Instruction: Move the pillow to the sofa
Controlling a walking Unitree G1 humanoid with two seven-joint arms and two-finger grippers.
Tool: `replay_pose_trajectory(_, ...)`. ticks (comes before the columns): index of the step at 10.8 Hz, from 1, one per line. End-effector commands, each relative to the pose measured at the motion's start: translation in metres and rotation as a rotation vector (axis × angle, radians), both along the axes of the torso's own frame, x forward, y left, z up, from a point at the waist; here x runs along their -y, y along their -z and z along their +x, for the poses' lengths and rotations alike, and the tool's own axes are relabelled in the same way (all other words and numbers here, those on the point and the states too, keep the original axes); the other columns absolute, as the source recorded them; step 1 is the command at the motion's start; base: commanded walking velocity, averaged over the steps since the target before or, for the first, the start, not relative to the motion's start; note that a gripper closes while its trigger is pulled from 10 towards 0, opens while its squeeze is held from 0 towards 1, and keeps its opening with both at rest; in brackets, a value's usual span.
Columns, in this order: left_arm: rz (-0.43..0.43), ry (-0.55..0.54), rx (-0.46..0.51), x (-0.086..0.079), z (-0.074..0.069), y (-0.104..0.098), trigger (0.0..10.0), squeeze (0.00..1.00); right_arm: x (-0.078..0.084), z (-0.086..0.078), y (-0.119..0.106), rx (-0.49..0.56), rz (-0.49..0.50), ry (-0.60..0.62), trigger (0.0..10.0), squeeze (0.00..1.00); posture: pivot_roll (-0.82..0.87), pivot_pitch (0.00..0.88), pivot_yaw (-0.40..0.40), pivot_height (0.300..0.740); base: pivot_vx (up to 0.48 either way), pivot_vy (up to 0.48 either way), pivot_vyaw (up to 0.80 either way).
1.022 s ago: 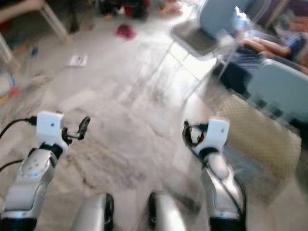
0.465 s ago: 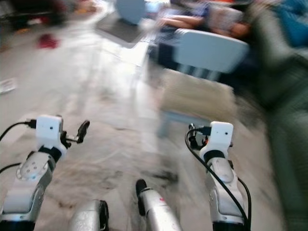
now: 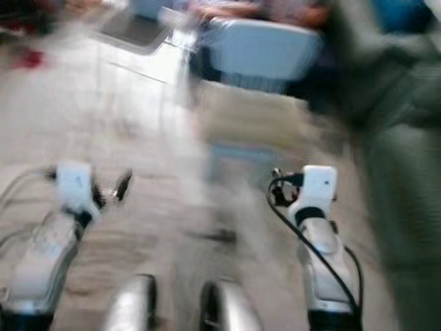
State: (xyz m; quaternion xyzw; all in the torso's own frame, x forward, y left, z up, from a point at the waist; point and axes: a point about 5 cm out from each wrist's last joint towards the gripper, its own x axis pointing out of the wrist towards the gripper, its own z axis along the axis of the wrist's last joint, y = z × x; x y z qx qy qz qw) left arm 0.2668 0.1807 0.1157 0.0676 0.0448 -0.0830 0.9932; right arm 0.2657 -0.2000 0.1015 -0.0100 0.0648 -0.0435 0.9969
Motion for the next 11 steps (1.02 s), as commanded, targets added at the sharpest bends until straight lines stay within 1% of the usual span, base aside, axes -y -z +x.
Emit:
replay_pose_trajectory(1,0.029,0.020,0.012,0.0006,-0.0040,-0.0008,10.0,0.00,-0.0024,-0.0005,0.0019,-0.007,-0.005,-0.002,10.0,0.00,0.00,0.242,-0.069,0.740,0.270,0.000,0.00)
replay_pose_trajectory(4,0.019,0.012,0.005,0.0021,-0.0039,0.0003,10.0,0.00,-0.0010,0.0003,0.0006,-0.005,-0.019,-0.009,10.0,0.00,-0.01,0.247,-0.071,0.740,0.321,0.000,0.00)
replay_pose_trajectory(7,0.029,0.028,0.020,0.0054,-0.0011,-0.0021,10.0,0.00,-0.0006,0.0010,-0.0002,0.000,-0.023,-0.002,10.0,0.00,-0.01,0.248,-0.067,0.740,0.480,0.000,0.00)
replay_pose_trajectory(9,0.045,0.028,0.024,0.0058,-0.0017,-0.0017,10.0,0.00,-0.0012,-0.0027,0.0027,-0.006,-0.017,0.002,10.0,0.00,-0.01,0.248,-0.062,0.740,0.480,0.000,0.00)
replay_pose_trajectory(11,0.038,0.023,0.023,0.0071,0.0009,-0.0020,10.0,0.00,-0.0019,-0.0017,0.0054,-0.013,-0.016,0.001,10.0,0.00,0.00,0.244,-0.057,0.740,0.480,0.000,0.00)
